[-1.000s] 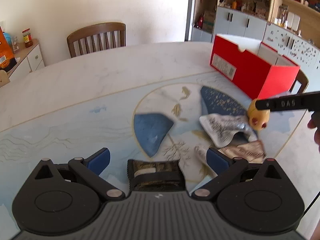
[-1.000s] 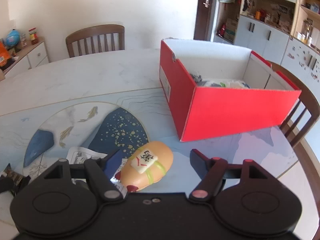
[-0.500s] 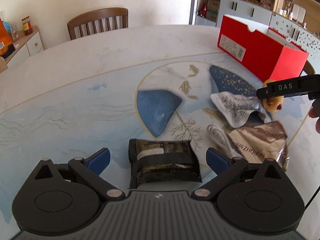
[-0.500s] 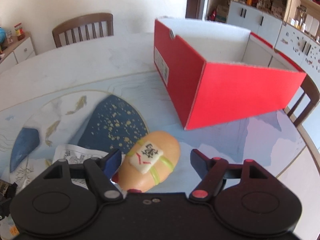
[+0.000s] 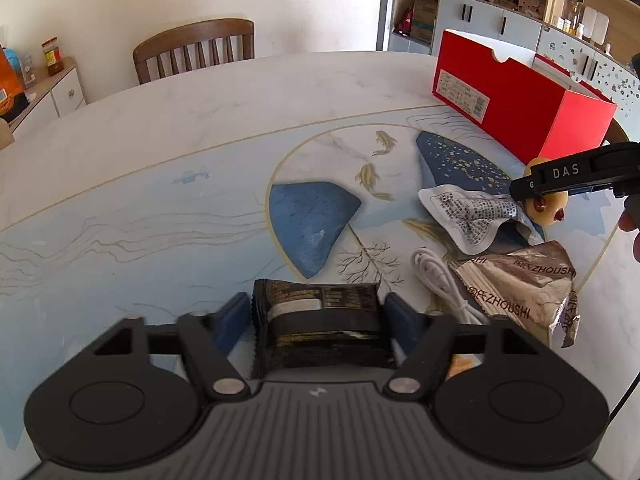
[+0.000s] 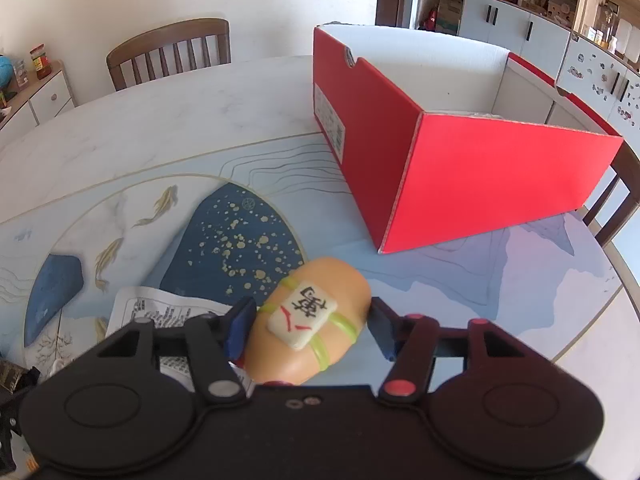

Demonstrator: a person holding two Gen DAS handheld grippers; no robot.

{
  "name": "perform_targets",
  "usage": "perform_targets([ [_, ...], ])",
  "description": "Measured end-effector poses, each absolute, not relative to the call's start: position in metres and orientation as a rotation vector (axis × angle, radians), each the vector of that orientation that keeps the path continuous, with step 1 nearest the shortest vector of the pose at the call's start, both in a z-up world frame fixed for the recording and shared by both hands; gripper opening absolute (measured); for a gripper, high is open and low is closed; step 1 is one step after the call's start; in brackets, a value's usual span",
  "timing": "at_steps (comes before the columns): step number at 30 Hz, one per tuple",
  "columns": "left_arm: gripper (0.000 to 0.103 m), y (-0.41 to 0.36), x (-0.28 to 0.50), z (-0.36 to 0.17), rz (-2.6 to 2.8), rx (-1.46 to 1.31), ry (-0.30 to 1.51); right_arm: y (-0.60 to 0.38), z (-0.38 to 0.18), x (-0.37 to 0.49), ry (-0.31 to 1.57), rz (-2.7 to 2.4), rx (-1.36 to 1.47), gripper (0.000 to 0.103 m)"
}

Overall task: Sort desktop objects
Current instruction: 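Grasp the yellow egg-shaped toy with the right tool while the left tool grasps the black snack pack, then carry the egg toy and black snack pack over the red shoebox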

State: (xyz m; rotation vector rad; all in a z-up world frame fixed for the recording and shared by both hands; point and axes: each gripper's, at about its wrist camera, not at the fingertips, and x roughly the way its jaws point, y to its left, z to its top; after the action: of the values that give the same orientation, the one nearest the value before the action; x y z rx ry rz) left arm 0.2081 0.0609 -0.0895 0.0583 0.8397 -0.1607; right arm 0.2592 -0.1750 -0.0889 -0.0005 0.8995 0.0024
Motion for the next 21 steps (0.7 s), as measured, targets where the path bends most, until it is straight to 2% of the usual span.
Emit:
perform_targets([
  [2,0.060,0.059,0.208,-0.089,-0.159,0.070,0.841,-0.175,-0.088,0.258,0.898,0.001,-0.010,0.059],
  [7,0.055,0.060,0.210,-0.087,-0.155,0.051,0.845,-0.178,-0.085,0.256,0.888,0.007,-0.022,0.056],
  [21,0.055,0.052,0.210,-0.058,-0.140,-0.008,0.800,-0.192,-0.053,0.239,0.825,0.050,-0.029,0.055],
])
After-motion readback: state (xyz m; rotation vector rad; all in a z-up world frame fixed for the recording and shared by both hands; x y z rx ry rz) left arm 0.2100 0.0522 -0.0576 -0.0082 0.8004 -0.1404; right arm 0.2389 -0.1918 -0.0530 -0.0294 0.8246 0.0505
